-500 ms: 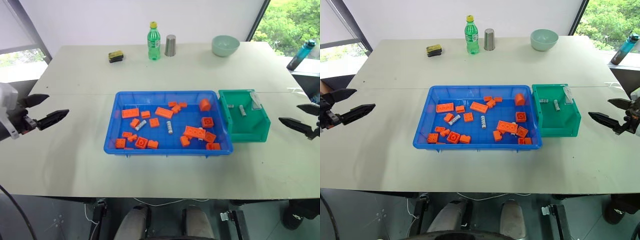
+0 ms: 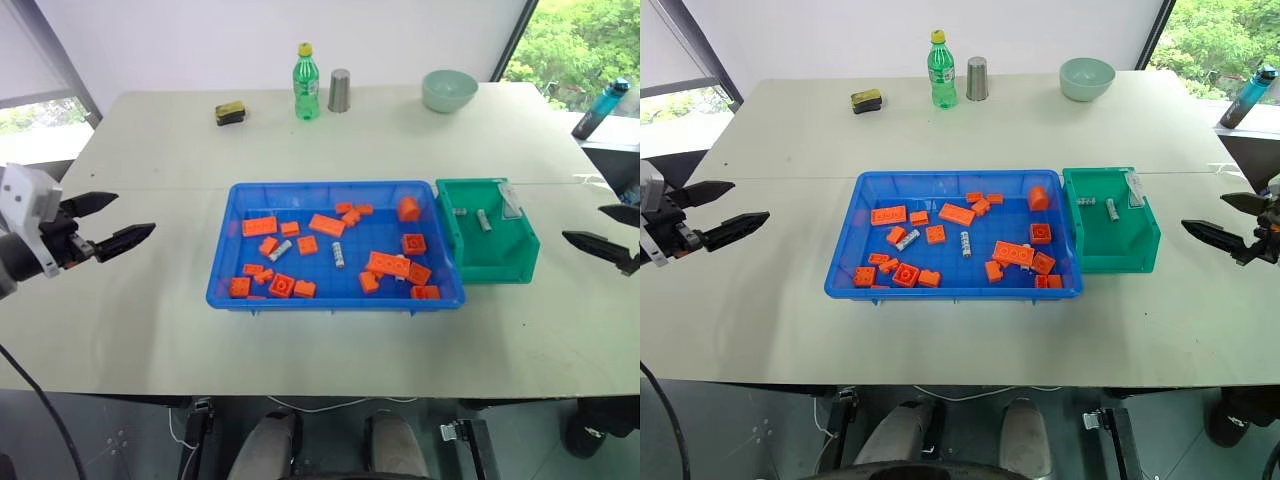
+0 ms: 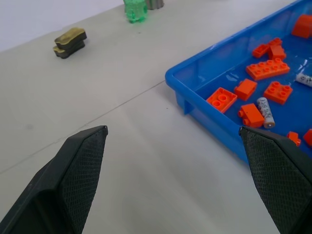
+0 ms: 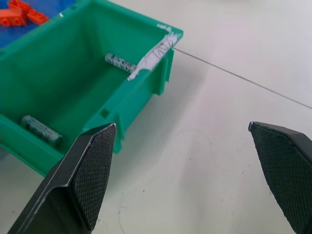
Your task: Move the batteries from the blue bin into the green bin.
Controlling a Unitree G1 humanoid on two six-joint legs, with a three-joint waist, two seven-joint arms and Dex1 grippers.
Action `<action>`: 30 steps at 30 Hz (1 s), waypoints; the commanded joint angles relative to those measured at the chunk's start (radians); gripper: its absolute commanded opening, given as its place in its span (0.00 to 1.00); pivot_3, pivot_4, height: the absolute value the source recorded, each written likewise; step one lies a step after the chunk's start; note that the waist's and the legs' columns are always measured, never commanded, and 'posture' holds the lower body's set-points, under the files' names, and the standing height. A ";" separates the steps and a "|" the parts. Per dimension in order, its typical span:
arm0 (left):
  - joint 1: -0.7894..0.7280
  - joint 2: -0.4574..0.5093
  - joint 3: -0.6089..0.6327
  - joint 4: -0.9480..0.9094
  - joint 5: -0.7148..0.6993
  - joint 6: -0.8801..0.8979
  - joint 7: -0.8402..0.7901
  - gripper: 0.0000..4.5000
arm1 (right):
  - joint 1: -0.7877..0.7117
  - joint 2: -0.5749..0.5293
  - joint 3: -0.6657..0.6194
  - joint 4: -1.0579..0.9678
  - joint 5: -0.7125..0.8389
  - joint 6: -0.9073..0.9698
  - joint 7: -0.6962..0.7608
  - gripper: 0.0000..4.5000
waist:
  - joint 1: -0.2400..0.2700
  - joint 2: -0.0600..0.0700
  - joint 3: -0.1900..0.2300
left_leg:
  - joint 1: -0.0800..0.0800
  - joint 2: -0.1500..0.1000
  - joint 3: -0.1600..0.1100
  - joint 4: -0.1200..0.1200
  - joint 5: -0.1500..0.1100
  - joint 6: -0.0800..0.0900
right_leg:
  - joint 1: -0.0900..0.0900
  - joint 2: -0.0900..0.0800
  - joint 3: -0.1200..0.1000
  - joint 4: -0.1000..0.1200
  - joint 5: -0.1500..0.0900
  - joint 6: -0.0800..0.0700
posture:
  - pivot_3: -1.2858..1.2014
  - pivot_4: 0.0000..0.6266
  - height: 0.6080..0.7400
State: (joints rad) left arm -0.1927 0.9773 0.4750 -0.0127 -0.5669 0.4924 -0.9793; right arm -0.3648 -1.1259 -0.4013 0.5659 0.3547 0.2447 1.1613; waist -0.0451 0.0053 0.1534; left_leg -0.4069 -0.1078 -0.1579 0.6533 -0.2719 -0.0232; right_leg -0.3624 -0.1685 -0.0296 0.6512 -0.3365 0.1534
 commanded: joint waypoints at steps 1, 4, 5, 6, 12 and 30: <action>-0.019 0.018 -0.002 -0.018 -0.001 -0.012 -0.021 1.00 | -0.033 -0.024 0.002 -0.029 -0.011 -0.024 -0.009 1.00 | 0.000 0.000 0.000 | 0.000 0.000 0.000 0.000 0.000 0.000 | 0.000 0.000 0.000 0.000 0.000 0.000 | 0.52 0.24 0.90; -0.018 0.021 -0.017 -0.050 -0.024 0.013 -0.049 1.00 | -0.067 -0.021 0.027 -0.113 0.019 0.019 0.026 1.00 | -0.001 0.000 0.000 | 0.000 0.000 0.000 0.000 0.000 0.000 | 0.000 0.000 0.000 0.000 0.000 0.000 | 0.52 0.24 0.90; -0.016 0.024 -0.024 -0.070 -0.039 0.028 -0.063 1.00 | -0.093 -0.015 0.045 -0.159 0.037 0.045 0.040 1.00 | -0.002 0.001 0.000 | 0.000 0.000 0.000 0.000 0.000 0.000 | -0.001 0.000 0.000 0.000 0.000 0.000 | 0.52 0.24 0.90; -0.015 0.025 -0.030 -0.087 -0.052 0.041 -0.074 1.00 | -0.121 -0.007 0.065 -0.199 0.052 0.069 0.051 1.00 | -0.005 0.001 0.001 | 0.000 0.000 0.001 0.000 0.000 0.000 | -0.001 0.000 0.000 0.000 0.000 0.000 | 0.52 0.24 0.90; -0.016 0.034 -0.066 -0.185 -0.102 0.106 -0.123 1.00 | -0.372 0.135 0.285 -0.457 0.094 0.215 0.075 1.00 | -0.024 0.001 0.001 | 0.000 0.002 0.002 -0.002 0.000 0.000 | -0.003 0.001 0.001 0.001 0.000 0.000 | 0.52 0.24 0.90; 0.181 0.050 0.002 -0.393 -0.116 0.147 -0.132 1.00 | -0.821 0.832 0.891 0.051 -0.290 -0.114 0.141 1.00 | -0.028 -0.001 0.001 | -0.003 -0.001 -0.005 -0.003 0.002 -0.004 | -0.011 0.001 0.002 0.015 0.000 0.000 | 0.52 0.24 0.90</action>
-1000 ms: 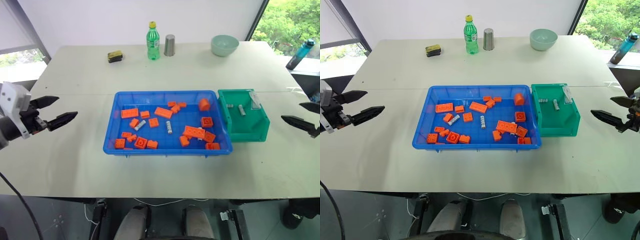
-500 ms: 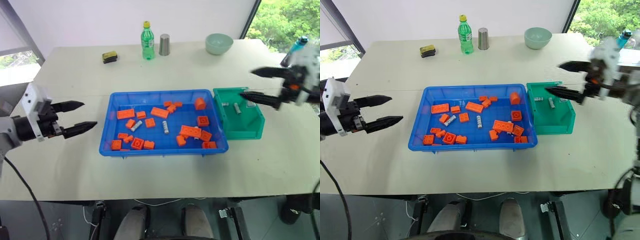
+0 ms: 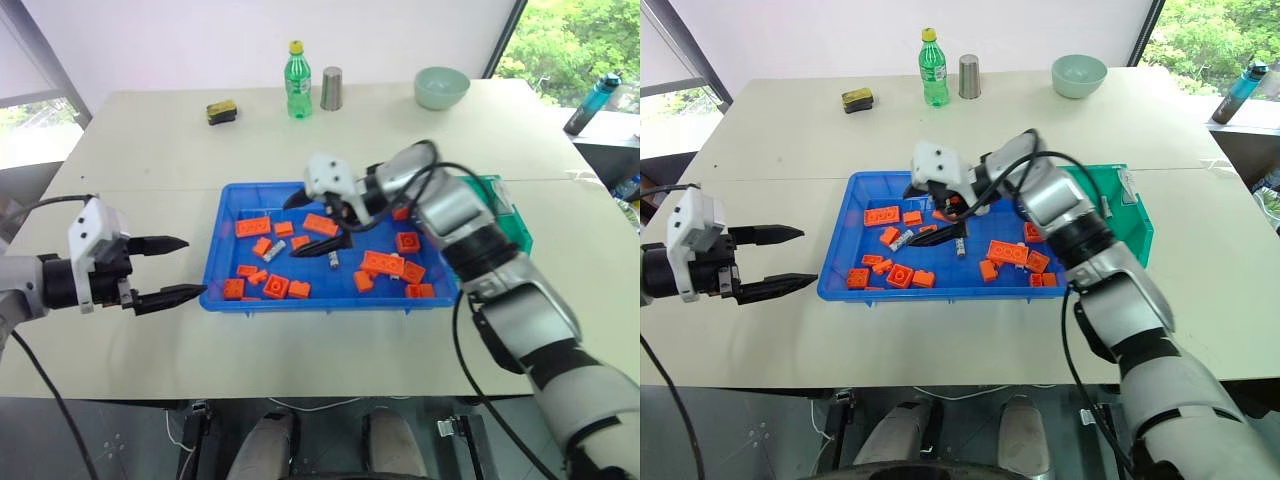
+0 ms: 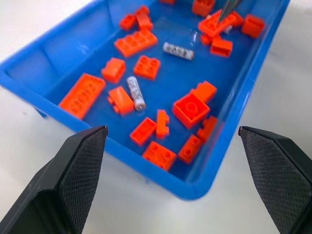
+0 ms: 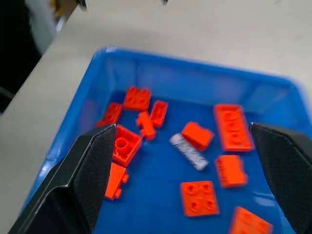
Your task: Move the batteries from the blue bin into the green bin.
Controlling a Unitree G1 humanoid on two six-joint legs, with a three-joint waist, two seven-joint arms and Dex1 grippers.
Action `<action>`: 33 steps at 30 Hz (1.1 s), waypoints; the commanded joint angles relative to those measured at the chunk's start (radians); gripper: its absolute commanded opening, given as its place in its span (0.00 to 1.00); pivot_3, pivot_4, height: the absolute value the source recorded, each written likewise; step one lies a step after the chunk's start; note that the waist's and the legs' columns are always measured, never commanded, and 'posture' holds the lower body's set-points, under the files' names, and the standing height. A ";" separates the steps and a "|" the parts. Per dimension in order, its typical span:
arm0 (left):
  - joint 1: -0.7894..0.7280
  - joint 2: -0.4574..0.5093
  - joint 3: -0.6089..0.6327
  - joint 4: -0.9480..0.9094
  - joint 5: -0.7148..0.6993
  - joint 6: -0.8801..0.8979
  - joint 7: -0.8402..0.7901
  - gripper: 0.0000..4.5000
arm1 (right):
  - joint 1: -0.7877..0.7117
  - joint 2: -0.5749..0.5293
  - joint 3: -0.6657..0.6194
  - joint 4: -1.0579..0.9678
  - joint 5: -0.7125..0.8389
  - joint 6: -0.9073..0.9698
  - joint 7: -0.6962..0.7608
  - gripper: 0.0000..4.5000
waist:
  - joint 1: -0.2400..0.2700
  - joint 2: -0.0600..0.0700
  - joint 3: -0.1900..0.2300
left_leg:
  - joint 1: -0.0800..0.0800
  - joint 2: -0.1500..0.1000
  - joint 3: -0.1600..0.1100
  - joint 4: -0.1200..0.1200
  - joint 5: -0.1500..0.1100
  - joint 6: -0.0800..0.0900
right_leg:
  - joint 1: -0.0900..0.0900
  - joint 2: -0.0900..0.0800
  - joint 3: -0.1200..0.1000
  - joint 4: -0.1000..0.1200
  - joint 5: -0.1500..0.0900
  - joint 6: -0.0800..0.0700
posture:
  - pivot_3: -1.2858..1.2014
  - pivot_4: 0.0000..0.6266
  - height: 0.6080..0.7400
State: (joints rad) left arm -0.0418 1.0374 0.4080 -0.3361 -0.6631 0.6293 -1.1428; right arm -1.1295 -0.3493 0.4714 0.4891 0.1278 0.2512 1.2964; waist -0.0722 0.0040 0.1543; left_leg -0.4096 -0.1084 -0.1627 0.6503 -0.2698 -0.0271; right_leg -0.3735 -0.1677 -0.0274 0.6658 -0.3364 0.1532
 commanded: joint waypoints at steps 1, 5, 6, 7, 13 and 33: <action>0.045 -0.018 0.083 -0.089 -0.026 0.016 0.045 1.00 | -0.067 0.081 0.023 0.185 -0.083 -0.158 0.005 1.00 | -0.002 0.000 0.000 | 0.000 0.000 0.000 0.000 0.000 0.000 | 0.000 0.000 0.000 0.000 0.000 0.000 | 0.52 0.24 0.90; 0.108 -0.057 0.125 -0.139 -0.019 0.022 0.100 1.00 | -0.122 0.176 0.018 0.410 -0.153 -0.279 -0.041 1.00 | -0.007 0.000 0.000 | 0.000 0.000 -0.001 -0.001 0.001 -0.001 | 0.000 0.001 0.000 0.000 0.000 0.000 | 0.52 0.24 0.90; 0.122 -0.067 0.136 -0.147 -0.016 0.022 0.114 1.00 | -0.138 0.198 0.013 0.466 -0.170 -0.303 -0.062 1.00 | -0.010 0.000 0.000 | 0.000 0.001 -0.001 -0.001 0.001 -0.002 | -0.001 0.001 0.000 0.000 0.000 0.000 | 0.52 0.24 0.90; 0.132 -0.074 0.144 -0.153 -0.014 0.022 0.125 1.00 | -0.152 0.215 0.005 0.510 -0.183 -0.325 -0.078 1.00 | -0.012 0.000 0.000 | 0.000 0.001 -0.002 -0.001 0.001 -0.002 | -0.001 0.002 0.000 0.000 0.000 0.000 | 0.52 0.24 0.90; 0.152 -0.106 0.179 -0.113 0.017 0.004 0.197 1.00 | -0.205 0.293 -0.026 0.693 -0.245 -0.407 -0.185 1.00 | -0.025 0.000 0.000 | 0.000 0.001 -0.004 -0.002 0.002 -0.003 | 0.000 0.002 0.000 0.000 0.000 0.000 | 0.52 0.24 0.90; 0.103 -0.084 0.196 -0.129 0.001 0.031 0.233 1.00 | -0.169 0.353 -0.054 0.798 -0.388 -0.457 -0.206 1.00 | -0.034 0.001 0.000 | 0.001 0.001 -0.005 -0.003 0.002 -0.004 | -0.001 0.003 0.000 0.001 0.000 0.000 | 0.52 0.24 0.90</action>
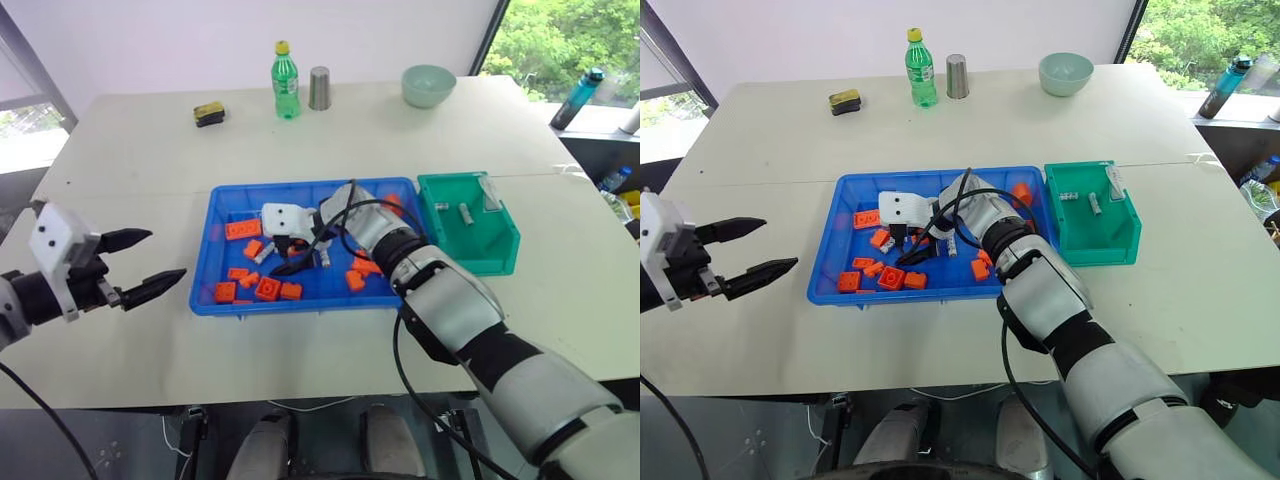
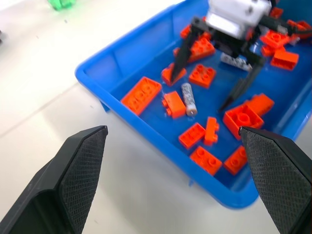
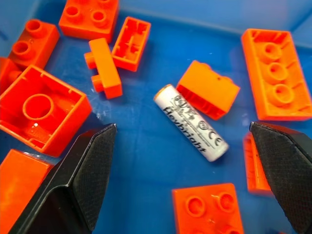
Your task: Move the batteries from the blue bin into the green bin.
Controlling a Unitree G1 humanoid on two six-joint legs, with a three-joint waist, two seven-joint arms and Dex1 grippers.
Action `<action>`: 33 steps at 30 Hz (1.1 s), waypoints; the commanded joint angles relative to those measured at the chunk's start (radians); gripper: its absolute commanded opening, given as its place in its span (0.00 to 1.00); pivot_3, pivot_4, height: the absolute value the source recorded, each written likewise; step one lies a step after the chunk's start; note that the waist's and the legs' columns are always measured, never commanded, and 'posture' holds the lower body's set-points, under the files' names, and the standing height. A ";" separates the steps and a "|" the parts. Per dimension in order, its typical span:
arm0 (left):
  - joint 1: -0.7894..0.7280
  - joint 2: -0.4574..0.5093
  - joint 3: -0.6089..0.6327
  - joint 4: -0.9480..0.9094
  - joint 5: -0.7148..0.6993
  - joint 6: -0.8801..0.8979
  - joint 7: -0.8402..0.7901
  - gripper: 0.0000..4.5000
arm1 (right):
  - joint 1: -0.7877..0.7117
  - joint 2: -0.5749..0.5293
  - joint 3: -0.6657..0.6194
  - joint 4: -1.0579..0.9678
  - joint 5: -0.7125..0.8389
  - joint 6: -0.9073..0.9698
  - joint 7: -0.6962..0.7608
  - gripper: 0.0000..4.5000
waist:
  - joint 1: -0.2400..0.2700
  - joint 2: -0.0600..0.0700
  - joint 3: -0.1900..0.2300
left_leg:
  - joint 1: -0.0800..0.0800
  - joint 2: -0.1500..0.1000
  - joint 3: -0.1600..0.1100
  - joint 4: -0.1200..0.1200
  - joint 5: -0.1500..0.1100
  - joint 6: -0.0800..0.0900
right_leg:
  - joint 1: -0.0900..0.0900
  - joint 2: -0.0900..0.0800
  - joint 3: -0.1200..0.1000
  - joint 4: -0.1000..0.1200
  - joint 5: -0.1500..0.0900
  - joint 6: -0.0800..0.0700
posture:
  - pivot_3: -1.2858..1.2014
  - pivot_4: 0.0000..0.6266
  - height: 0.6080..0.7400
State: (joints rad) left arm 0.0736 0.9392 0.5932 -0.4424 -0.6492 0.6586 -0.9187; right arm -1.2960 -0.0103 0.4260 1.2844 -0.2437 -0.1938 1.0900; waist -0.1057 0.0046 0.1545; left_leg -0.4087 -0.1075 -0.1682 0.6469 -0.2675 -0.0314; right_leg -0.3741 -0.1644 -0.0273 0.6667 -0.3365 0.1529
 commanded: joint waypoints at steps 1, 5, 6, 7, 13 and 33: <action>-0.015 0.013 0.009 -0.024 -0.013 0.003 0.010 1.00 | -0.003 0.015 -0.009 0.003 -0.021 -0.014 0.004 1.00 | -0.002 0.000 0.000 | 0.000 0.000 0.000 0.000 0.000 0.000 | 0.000 0.000 0.000 0.000 0.000 0.000 | 0.52 0.24 0.90; -0.022 0.012 0.004 -0.027 -0.013 0.004 0.015 1.00 | -0.001 0.011 0.009 0.010 -0.056 -0.013 0.023 1.00 | -0.002 0.000 0.000 | 0.000 0.000 0.000 0.000 0.000 0.000 | 0.000 0.000 0.000 0.000 0.000 0.000 | 0.52 0.24 0.90; -0.024 0.012 0.002 -0.027 -0.013 0.004 0.017 1.00 | 0.001 0.008 0.019 0.013 -0.069 -0.016 0.029 1.00 | -0.002 0.000 0.000 | 0.000 0.000 0.000 0.000 0.000 0.000 | 0.000 0.000 0.000 0.000 0.000 0.000 | 0.52 0.24 0.90; -0.026 0.012 0.000 -0.027 -0.013 0.004 0.019 1.00 | 0.002 0.006 0.026 0.015 -0.080 -0.016 0.036 1.00 | -0.002 0.000 0.000 | 0.001 0.000 0.000 0.000 0.000 0.000 | 0.000 0.000 0.000 0.000 0.000 0.000 | 0.52 0.24 0.90; -0.038 0.016 -0.005 -0.018 -0.010 0.000 0.021 1.00 | -0.004 0.004 0.033 0.025 -0.111 -0.005 0.058 0.50 | 0.000 0.000 0.000 | 0.002 0.000 0.000 0.000 0.000 0.000 | 0.001 0.000 0.000 0.000 0.000 0.000 | 0.52 0.24 0.90; -0.145 -0.054 -0.184 -0.016 -0.035 -0.011 0.025 1.00 | 0.074 -0.139 -0.234 -0.338 0.123 0.272 0.109 0.07 | 0.012 0.000 0.000 | 0.001 0.000 0.000 0.001 0.000 0.000 | 0.002 0.000 0.000 0.000 0.000 0.000 | 0.52 0.24 0.90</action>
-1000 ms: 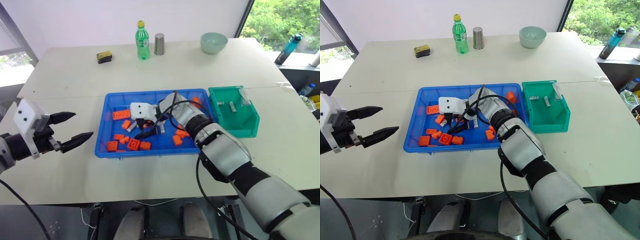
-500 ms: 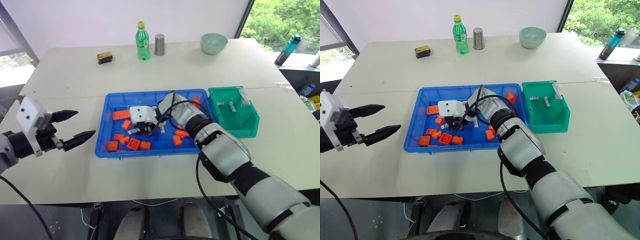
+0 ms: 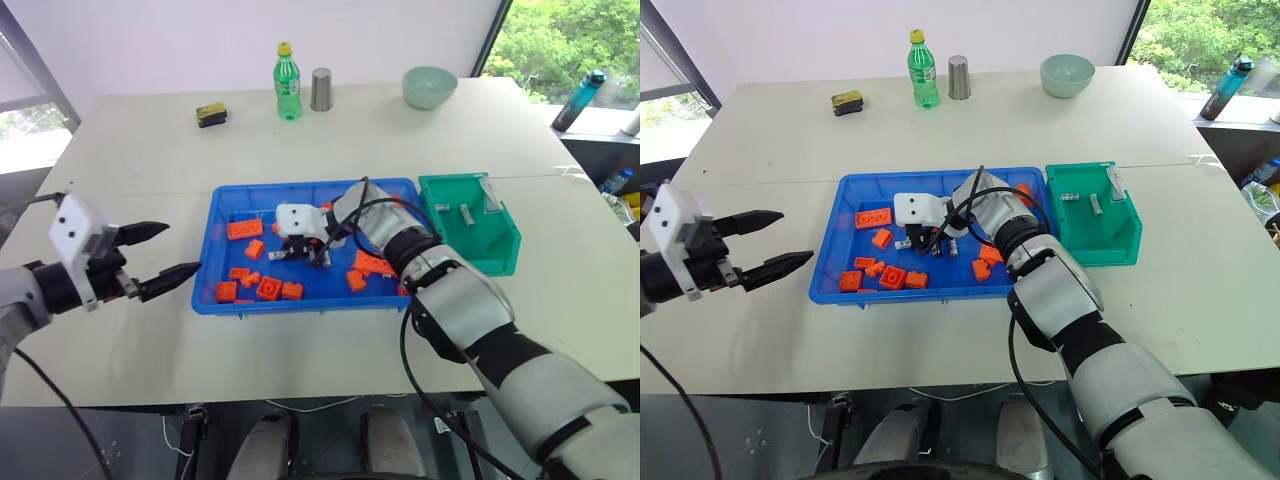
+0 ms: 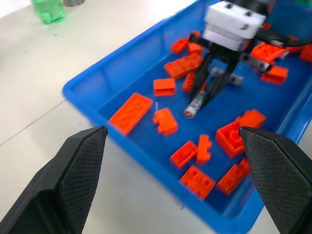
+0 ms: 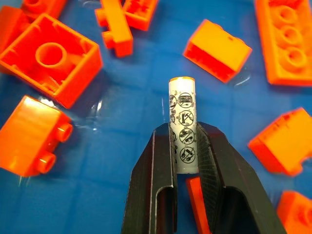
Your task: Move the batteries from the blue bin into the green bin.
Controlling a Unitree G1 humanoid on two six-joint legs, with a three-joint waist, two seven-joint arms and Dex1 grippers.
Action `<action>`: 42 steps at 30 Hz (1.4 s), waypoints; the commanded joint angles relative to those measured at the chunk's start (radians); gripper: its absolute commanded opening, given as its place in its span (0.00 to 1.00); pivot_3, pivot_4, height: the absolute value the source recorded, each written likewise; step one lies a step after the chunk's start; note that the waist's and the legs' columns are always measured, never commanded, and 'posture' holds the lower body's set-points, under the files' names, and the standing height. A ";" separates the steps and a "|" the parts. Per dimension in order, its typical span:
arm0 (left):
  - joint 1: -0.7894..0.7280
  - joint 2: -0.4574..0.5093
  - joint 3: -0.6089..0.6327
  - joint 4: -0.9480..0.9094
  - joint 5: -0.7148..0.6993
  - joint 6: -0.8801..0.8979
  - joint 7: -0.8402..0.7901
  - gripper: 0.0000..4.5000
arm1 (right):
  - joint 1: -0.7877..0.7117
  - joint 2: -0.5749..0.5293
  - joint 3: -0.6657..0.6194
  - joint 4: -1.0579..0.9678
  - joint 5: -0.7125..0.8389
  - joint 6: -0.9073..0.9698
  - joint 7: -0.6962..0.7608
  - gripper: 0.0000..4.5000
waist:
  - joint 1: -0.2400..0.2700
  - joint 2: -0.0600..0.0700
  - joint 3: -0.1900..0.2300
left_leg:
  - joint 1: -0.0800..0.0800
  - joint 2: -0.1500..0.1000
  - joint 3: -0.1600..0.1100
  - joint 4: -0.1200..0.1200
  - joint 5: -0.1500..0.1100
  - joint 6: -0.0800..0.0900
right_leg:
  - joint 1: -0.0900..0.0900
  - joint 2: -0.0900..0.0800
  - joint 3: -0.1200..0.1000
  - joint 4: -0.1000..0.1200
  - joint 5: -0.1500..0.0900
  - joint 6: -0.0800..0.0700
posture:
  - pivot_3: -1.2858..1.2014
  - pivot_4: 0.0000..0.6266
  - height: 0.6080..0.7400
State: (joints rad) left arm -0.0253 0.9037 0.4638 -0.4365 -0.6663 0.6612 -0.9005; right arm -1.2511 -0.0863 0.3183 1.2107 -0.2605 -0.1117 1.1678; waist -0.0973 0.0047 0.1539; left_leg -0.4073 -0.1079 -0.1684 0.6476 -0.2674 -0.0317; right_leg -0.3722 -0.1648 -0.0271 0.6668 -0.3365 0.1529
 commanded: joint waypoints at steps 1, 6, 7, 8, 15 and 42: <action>-0.073 -0.029 -0.083 -0.017 -0.020 -0.014 0.007 1.00 | 0.083 -0.099 -0.174 -0.452 0.191 0.329 0.036 0.07 | 0.010 0.000 0.000 | -0.001 0.000 0.000 0.000 0.000 0.000 | 0.000 0.000 0.000 0.000 0.000 0.000 | 0.52 0.24 0.90; -0.190 -0.063 -0.198 0.036 -0.004 -0.026 -0.018 1.00 | 0.326 -0.295 -0.382 -1.181 0.323 0.916 -0.087 0.07 | 0.039 -0.001 0.000 | -0.005 -0.001 -0.001 0.002 0.000 0.000 | -0.002 -0.001 0.000 0.000 0.000 0.000 | 0.52 0.24 0.90; -0.208 -0.067 -0.218 0.053 0.006 -0.036 -0.028 1.00 | 0.357 -0.337 -0.417 -1.263 0.332 1.003 -0.119 0.07 | 0.041 -0.001 0.000 | -0.005 -0.001 0.000 0.002 0.000 0.000 | -0.001 -0.001 0.000 0.000 0.000 0.000 | 0.52 0.24 0.90; -0.228 -0.073 -0.238 0.071 0.014 -0.045 -0.038 1.00 | 0.391 -0.389 -0.447 -1.330 0.325 1.071 -0.150 0.07 | 0.044 -0.001 0.000 | -0.005 -0.001 0.001 0.002 0.000 0.000 | -0.002 -0.001 0.000 0.000 0.000 0.000 | 0.52 0.24 0.90; -0.346 -0.104 -0.345 0.173 0.050 -0.083 -0.102 1.00 | 0.594 -0.615 -0.580 -1.570 0.369 1.258 -0.268 0.07 | 0.050 -0.001 0.000 | -0.005 0.000 0.007 0.002 0.000 0.001 | -0.003 -0.002 0.003 -0.001 0.000 0.000 | 0.52 0.24 0.90; -0.357 -0.118 -0.360 0.168 0.073 -0.095 -0.104 1.00 | 0.527 -0.273 -0.275 -1.549 0.584 1.425 -0.625 0.91 | 0.051 -0.001 0.000 | -0.003 -0.001 0.006 0.003 -0.001 0.002 | -0.001 -0.001 0.004 0.000 0.000 0.000 | 0.52 0.24 0.90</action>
State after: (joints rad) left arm -0.3857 0.7740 0.0663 -0.2325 -0.5801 0.5650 -1.0094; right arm -0.7284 -0.3759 0.0145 -0.3640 0.3283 1.3442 0.5685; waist -0.0463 0.0033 0.1538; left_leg -0.4103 -0.1085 -0.1628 0.6503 -0.2683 -0.0298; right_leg -0.3735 -0.1663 -0.0232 0.6664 -0.3364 0.1530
